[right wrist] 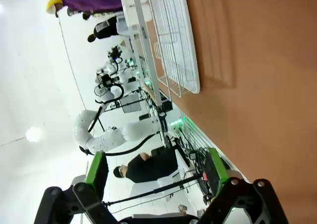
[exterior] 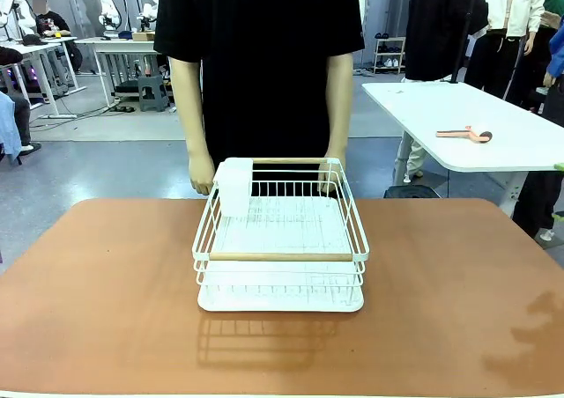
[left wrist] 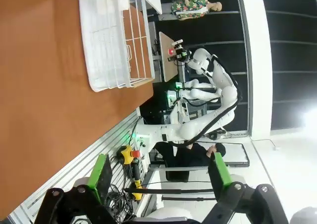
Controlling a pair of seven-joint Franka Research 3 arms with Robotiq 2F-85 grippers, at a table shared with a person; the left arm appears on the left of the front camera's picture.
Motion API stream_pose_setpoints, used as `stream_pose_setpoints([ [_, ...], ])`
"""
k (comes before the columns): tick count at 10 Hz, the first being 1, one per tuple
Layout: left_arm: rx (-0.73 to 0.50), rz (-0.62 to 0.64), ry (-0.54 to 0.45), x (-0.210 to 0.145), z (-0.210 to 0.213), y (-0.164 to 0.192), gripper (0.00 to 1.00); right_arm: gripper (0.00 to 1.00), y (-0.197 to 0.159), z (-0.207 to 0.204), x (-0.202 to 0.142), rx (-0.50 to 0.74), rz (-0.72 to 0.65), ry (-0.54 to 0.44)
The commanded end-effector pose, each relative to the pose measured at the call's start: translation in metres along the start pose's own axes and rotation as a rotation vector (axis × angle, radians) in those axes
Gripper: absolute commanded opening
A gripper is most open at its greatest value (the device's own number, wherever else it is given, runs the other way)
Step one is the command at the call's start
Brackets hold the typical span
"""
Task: Clean the table.
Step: Pick up the Lint Roller when the human hands it over.
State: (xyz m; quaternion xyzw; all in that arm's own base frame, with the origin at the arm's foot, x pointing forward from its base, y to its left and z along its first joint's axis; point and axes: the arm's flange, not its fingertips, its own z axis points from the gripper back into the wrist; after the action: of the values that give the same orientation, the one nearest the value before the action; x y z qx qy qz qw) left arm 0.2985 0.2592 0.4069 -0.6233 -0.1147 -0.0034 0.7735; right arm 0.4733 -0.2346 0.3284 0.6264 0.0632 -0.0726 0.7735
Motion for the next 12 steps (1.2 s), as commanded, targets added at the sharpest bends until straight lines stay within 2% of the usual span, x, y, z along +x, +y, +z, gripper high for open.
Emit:
stream_pose_setpoints([
  [1, 0.003, -0.034, 0.015, -0.001, 0.005, 0.021, 1.00, 1.00, 0.006, 0.005, -0.002, 0.032, -0.021, -0.017],
  [4, -0.027, -0.153, 0.081, -0.005, -0.006, 0.022, 1.00, 1.00, 0.031, 0.011, -0.020, 0.001, -0.037, -0.008],
  [6, -0.017, -0.142, 0.097, -0.006, -0.006, 0.029, 1.00, 1.00, 0.042, 0.020, -0.030, -0.015, -0.057, -0.017],
  [8, -0.067, -0.153, 0.115, -0.009, -0.002, 0.031, 1.00, 1.00, 0.045, 0.025, -0.040, -0.010, -0.095, 0.001],
  [10, -0.073, -0.143, 0.107, -0.008, -0.001, 0.035, 1.00, 1.00, 0.051, 0.036, -0.060, 0.031, -0.108, 0.018],
  [12, -0.084, -0.132, 0.122, -0.005, -0.004, 0.040, 1.00, 1.00, 0.065, 0.052, -0.083, 0.084, -0.105, -0.006],
])
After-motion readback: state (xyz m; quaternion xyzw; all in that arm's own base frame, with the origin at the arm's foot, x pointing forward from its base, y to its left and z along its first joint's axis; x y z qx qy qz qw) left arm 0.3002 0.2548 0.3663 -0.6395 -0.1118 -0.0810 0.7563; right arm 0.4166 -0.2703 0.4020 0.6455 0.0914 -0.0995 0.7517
